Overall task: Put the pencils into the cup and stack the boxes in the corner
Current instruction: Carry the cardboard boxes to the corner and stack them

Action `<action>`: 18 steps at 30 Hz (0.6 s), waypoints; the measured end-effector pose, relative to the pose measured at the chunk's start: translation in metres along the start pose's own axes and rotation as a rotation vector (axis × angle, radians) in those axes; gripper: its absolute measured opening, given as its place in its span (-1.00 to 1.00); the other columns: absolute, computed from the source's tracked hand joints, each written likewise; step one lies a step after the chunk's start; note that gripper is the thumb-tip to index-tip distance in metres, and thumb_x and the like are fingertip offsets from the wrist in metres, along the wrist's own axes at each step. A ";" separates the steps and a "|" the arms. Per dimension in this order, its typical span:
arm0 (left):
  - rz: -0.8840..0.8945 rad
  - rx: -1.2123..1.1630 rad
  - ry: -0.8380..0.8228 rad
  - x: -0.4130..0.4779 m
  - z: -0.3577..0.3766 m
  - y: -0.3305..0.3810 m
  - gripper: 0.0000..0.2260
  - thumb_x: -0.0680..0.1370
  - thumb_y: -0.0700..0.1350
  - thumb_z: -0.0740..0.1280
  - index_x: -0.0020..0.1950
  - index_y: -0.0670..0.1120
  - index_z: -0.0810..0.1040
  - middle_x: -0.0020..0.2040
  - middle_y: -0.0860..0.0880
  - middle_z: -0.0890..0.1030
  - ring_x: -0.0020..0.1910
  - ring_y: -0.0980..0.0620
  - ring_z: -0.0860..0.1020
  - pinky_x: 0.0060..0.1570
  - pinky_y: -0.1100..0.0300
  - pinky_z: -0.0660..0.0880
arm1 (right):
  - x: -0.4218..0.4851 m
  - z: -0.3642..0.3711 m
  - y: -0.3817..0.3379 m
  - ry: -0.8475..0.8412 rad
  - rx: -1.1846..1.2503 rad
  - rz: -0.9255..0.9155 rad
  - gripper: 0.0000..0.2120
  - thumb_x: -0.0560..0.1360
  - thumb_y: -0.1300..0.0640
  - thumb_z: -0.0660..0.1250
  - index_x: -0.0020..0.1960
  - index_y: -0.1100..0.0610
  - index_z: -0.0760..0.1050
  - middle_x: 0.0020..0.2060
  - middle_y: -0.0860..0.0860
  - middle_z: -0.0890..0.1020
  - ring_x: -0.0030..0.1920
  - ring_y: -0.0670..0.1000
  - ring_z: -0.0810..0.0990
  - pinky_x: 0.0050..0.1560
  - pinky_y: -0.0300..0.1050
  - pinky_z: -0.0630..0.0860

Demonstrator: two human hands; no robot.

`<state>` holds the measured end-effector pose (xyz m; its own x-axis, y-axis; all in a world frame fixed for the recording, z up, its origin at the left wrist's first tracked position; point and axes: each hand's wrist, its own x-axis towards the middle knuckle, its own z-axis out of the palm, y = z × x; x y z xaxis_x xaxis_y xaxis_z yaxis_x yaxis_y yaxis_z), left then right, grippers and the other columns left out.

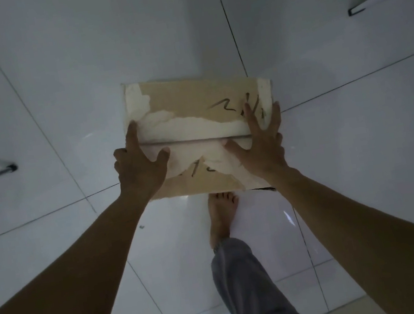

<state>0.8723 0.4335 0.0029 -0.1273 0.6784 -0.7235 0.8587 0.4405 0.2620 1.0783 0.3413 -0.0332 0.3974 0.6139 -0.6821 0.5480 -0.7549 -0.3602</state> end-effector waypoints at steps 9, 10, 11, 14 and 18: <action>-0.074 -0.143 0.136 -0.059 -0.046 -0.017 -0.34 0.53 0.07 0.33 0.52 0.19 0.03 0.29 -0.21 0.30 0.28 -0.25 0.33 0.20 -0.10 0.37 | -0.047 -0.034 -0.050 0.002 -0.098 -0.088 -0.14 0.37 -0.40 0.28 0.48 -0.37 -0.16 0.53 0.00 -0.33 0.39 0.35 0.21 0.26 0.28 0.30; -0.073 -0.162 0.145 -0.067 -0.055 -0.021 -0.34 0.53 0.07 0.32 0.52 0.19 0.03 0.29 -0.21 0.30 0.28 -0.24 0.33 0.20 -0.09 0.37 | -0.057 -0.038 -0.057 -0.002 -0.106 -0.109 -0.14 0.36 -0.41 0.28 0.48 -0.37 -0.16 0.52 -0.01 -0.34 0.40 0.36 0.20 0.28 0.29 0.30; -0.076 -0.178 0.159 -0.075 -0.062 -0.024 -0.35 0.53 0.06 0.32 0.51 0.20 0.04 0.28 -0.21 0.30 0.28 -0.24 0.33 0.19 -0.08 0.37 | -0.066 -0.042 -0.063 0.000 -0.111 -0.118 -0.13 0.36 -0.42 0.28 0.48 -0.37 -0.16 0.52 -0.02 -0.34 0.40 0.36 0.19 0.29 0.29 0.29; -0.076 -0.237 0.205 -0.105 -0.090 -0.036 -0.36 0.52 0.06 0.33 0.51 0.21 0.07 0.26 -0.20 0.31 0.27 -0.23 0.35 0.20 -0.05 0.38 | -0.103 -0.052 -0.085 -0.001 -0.101 -0.134 -0.14 0.35 -0.44 0.26 0.47 -0.38 -0.17 0.52 -0.05 -0.36 0.43 0.36 0.16 0.34 0.32 0.26; -0.086 -0.261 0.272 -0.156 -0.133 -0.066 -0.37 0.52 0.11 0.32 0.51 0.18 0.09 0.27 -0.21 0.32 0.27 -0.24 0.35 0.24 -0.09 0.38 | -0.171 -0.054 -0.120 0.014 -0.105 -0.173 -0.14 0.37 -0.43 0.25 0.49 -0.34 -0.16 0.52 -0.02 -0.34 0.43 0.33 0.15 0.33 0.28 0.24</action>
<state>0.7695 0.3768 0.1837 -0.3509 0.7482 -0.5630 0.6880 0.6139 0.3870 0.9847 0.3393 0.1612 0.3006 0.7362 -0.6063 0.6825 -0.6101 -0.4024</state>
